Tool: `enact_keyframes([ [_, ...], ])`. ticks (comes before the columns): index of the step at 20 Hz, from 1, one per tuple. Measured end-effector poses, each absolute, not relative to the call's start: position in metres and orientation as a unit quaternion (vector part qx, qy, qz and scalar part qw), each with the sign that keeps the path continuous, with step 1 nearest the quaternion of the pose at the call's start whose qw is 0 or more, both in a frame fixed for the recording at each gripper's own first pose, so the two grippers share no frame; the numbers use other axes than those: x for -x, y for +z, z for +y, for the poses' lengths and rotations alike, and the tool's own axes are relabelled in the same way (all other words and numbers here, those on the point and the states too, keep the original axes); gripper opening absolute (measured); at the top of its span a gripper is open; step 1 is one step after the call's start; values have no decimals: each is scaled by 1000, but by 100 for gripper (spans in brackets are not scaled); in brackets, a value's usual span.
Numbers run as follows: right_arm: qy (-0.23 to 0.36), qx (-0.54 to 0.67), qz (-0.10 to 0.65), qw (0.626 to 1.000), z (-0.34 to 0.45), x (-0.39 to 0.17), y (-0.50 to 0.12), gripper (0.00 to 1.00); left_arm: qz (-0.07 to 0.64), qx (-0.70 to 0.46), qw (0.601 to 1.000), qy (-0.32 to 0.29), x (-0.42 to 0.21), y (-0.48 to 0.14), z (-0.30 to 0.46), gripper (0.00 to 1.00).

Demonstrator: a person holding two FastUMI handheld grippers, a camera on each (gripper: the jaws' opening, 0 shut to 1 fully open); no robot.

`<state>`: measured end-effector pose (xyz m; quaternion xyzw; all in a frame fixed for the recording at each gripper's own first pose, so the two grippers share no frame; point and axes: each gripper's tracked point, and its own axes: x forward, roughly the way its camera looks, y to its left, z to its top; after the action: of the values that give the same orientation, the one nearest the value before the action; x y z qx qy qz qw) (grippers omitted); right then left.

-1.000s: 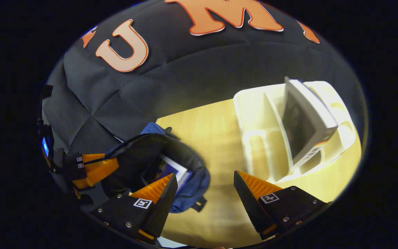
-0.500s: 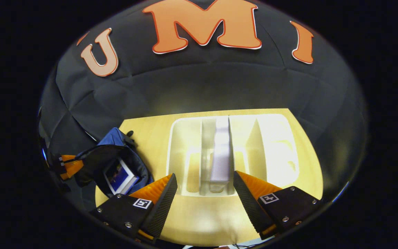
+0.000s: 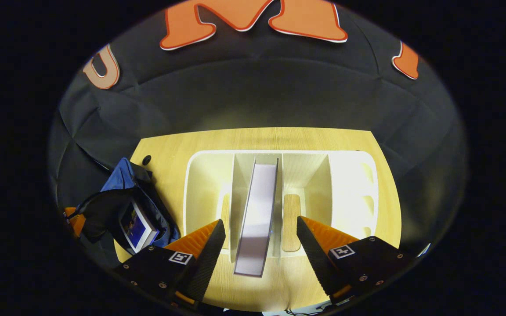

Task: Open the schoolbag, grab two books from the bookshelf and put them into the schoolbag.

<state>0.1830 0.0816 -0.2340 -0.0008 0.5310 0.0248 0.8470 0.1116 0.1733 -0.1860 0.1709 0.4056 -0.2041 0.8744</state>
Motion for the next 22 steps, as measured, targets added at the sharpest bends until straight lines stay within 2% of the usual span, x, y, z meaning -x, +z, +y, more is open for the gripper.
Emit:
enact_keyframes([
  [3,29,-3,566,824,90,-190,-249,97,408,-175,873,-202,-112,-185,179,4],
  [4,29,7,575,817,90,-191,-252,78,409,-177,872,-201,-113,-184,178,4],
  [5,28,16,582,813,90,-192,-256,71,410,-178,872,-200,-114,-185,179,4],
  [6,29,25,589,807,91,-191,-257,53,410,-177,872,-200,-113,-185,178,4],
  [7,33,33,597,801,92,-191,-254,45,411,-176,872,-200,-112,-184,179,4],
  [8,38,41,605,794,93,-190,-255,43,411,-175,872,-201,-111,-184,178,4],
  [9,40,48,616,785,94,-187,-255,32,413,-174,872,-200,-111,-186,178,4],
  [10,38,55,623,779,93,-186,-254,38,413,-175,872,-199,-111,-185,178,4],
  [17,33,54,648,759,93,-182,-256,33,411,-166,875,-194,-109,-185,178,4],
  [22,30,58,646,760,97,-181,-257,34,409,-156,878,-192,-103,-186,179,4],
])
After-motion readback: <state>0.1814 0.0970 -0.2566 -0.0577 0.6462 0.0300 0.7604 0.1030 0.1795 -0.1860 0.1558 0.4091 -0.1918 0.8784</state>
